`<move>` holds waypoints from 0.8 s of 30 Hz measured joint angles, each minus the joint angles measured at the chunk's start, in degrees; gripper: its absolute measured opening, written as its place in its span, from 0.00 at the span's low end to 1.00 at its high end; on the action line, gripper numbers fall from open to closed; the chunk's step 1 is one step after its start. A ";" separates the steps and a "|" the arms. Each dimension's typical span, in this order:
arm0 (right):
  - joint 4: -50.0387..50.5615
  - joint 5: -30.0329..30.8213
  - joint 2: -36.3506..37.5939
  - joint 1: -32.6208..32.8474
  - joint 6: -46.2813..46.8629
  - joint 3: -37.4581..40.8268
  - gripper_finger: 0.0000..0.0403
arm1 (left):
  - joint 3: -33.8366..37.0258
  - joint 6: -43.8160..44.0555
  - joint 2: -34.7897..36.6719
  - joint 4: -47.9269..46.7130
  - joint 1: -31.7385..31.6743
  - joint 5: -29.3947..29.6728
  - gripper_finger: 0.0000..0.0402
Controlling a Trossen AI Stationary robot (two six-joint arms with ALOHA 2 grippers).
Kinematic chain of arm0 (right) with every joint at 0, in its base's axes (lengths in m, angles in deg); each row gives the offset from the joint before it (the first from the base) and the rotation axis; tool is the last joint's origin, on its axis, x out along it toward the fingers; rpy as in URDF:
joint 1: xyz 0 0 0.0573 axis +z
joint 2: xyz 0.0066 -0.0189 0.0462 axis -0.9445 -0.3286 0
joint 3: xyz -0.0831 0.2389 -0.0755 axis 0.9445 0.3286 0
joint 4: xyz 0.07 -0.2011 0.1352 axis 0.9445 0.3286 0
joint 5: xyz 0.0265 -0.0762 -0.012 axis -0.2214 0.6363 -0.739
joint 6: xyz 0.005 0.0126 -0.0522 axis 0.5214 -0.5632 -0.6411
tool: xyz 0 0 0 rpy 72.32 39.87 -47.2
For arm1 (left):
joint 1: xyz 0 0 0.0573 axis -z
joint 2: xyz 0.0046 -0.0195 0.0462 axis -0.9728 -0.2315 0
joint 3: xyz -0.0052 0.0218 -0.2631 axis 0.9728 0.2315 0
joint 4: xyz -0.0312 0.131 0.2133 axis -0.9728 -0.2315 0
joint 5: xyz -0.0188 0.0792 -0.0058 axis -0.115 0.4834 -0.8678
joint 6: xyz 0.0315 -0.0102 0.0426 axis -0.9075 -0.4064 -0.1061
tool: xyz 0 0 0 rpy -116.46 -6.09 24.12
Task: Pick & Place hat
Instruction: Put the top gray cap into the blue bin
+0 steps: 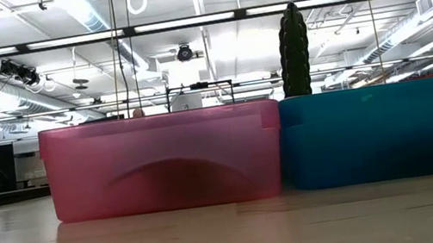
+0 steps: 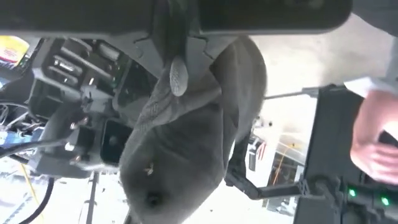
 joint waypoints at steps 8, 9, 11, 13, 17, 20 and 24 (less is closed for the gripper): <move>11.99 1.09 10.75 0.46 9.05 -0.02 0.03 | -0.01 0.00 0.02 -1.67 0.07 2.12 0.38; 13.96 1.10 12.09 0.48 10.54 -0.02 0.03 | -0.01 0.01 0.02 -1.67 0.07 2.26 0.41; 17.97 1.65 14.86 0.48 13.08 -0.02 0.03 | -0.01 0.30 0.02 -1.91 0.06 2.81 0.47; 22.50 3.77 17.53 0.48 14.64 -0.08 0.03 | -0.01 1.61 0.27 -2.13 0.07 3.92 0.51; 35.38 11.27 21.54 0.48 18.53 -0.09 0.03 | -0.01 3.00 2.49 -4.08 0.02 7.30 0.55; 42.99 16.59 22.93 0.28 20.77 -0.09 0.03 | -0.03 2.91 3.97 -7.40 0.50 12.10 0.54; 49.24 19.87 22.79 -1.19 24.39 -0.07 0.03 | -0.01 1.67 5.80 -12.83 1.70 22.37 0.51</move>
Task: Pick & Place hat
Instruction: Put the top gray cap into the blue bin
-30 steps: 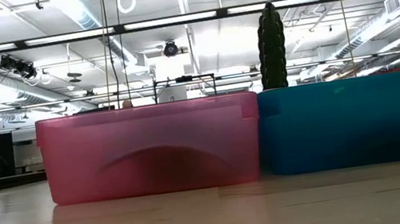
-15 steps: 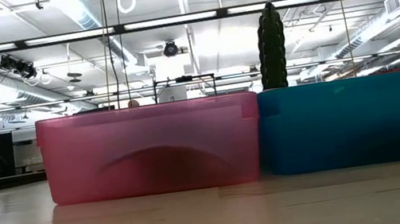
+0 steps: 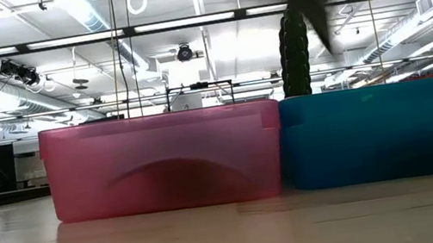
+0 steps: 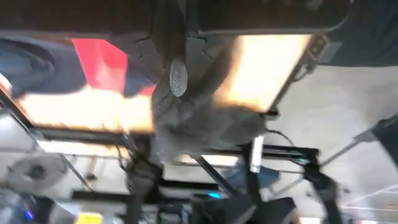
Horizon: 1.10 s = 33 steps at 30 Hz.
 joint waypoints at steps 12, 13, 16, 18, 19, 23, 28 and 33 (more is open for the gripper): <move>9.01 -3.84 -0.09 -4.56 9.02 0.00 0.04 | 0.00 -0.20 3.67 -8.32 5.60 16.14 0.44; 9.64 -4.81 -0.09 -4.87 9.36 0.00 0.04 | 0.00 -0.20 3.67 -8.33 5.90 16.14 0.44; 11.43 -7.96 -0.09 -5.45 9.39 0.00 0.04 | 0.00 -0.22 3.67 -8.33 6.48 16.27 0.44; 12.62 -8.31 -0.09 -5.79 9.33 0.00 0.04 | 0.00 -0.24 3.67 -8.29 6.48 16.29 0.44; 13.27 -8.33 -0.05 -6.01 9.29 0.00 0.04 | 0.00 -0.26 3.67 -8.31 6.48 16.29 0.44; 17.21 -8.39 0.08 -6.50 8.23 0.00 0.04 | 0.00 -0.97 3.67 -8.29 6.41 16.31 0.44; 23.47 -8.74 0.08 -6.53 4.17 0.00 0.04 | 0.00 -1.66 3.67 -8.24 6.39 16.99 0.44; 26.38 -6.49 0.08 -6.53 -0.71 0.00 0.04 | 0.00 -1.66 3.67 -8.24 6.39 17.76 0.44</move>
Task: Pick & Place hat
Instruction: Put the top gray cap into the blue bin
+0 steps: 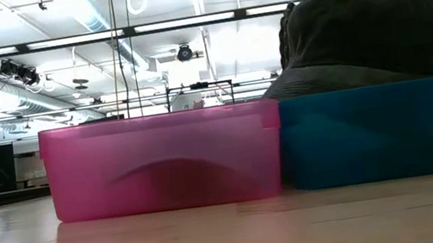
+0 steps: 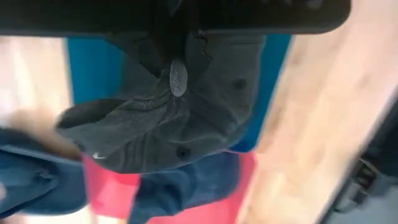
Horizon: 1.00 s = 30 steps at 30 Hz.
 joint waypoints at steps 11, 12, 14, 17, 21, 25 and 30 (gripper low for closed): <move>1.45 10.82 0.00 2.41 -14.73 0.02 0.04 | 0.00 0.00 0.00 -0.12 0.00 0.02 0.44; 1.41 10.86 0.00 3.24 -16.24 0.02 0.04 | 0.00 0.00 0.00 -0.21 0.00 0.01 0.44; 1.24 10.86 0.00 4.76 -18.70 0.02 0.04 | 0.00 0.02 0.00 -0.39 0.00 0.02 0.44; 1.31 11.31 0.00 7.23 -24.07 0.02 0.04 | 0.00 0.08 0.00 -0.40 0.00 0.01 0.44; 1.19 16.13 0.00 9.92 -29.99 0.02 0.04 | 0.00 0.40 0.00 -0.44 0.00 0.00 0.44; 1.23 18.66 0.10 10.46 -34.68 0.02 0.04 | 0.00 0.45 0.00 -0.44 0.00 0.00 0.44; 2.14 18.35 0.92 10.34 -39.54 -2.09 0.04 | 0.00 0.43 0.00 -0.44 0.00 0.00 0.44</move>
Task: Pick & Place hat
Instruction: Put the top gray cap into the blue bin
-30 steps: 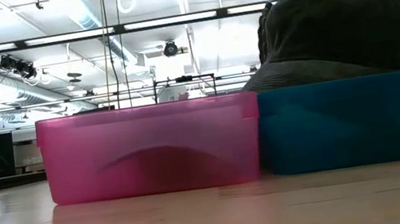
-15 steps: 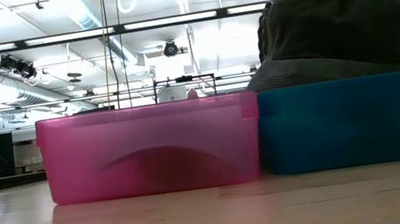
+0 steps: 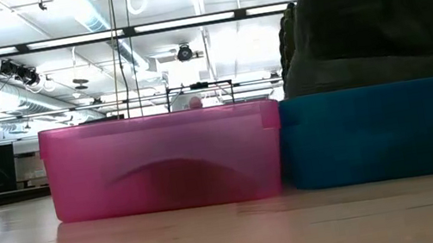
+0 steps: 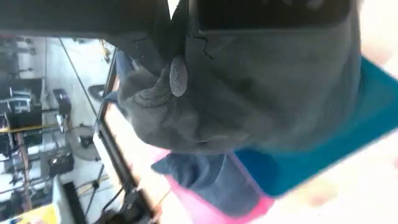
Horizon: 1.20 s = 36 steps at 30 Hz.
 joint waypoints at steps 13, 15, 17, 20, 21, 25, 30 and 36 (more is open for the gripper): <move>1.20 -20.37 -2.87 -5.69 -6.46 -3.99 0.03 | 0.00 -0.19 -0.02 0.00 0.00 0.00 0.44; 0.05 -20.95 -3.97 -7.21 -4.39 -3.99 0.03 | 0.00 -0.19 -0.02 0.00 -0.08 0.00 0.44; -0.33 -20.75 -4.99 -9.11 -1.18 -3.99 0.03 | 0.00 -0.25 -0.02 0.00 -0.12 0.00 0.44; -1.30 -20.59 -6.25 -12.28 4.19 -3.94 0.03 | 0.00 -0.43 -0.02 0.00 -0.13 0.00 0.44; -1.76 -20.58 -6.41 -13.22 6.16 -3.94 0.03 | 0.00 -0.43 -0.02 0.00 -0.11 0.00 0.44; -2.87 -20.58 -6.63 -16.59 12.70 -3.94 0.04 | 0.00 -0.46 -0.02 0.00 -0.11 0.00 0.44; -1.99 -20.86 -7.25 -20.76 16.06 -3.94 0.04 | 0.00 -0.48 -0.02 0.02 -0.13 0.00 0.44; -1.38 -25.17 -11.95 -23.66 15.26 -3.94 0.04 | 0.00 -0.48 -0.02 0.02 -0.11 0.00 0.44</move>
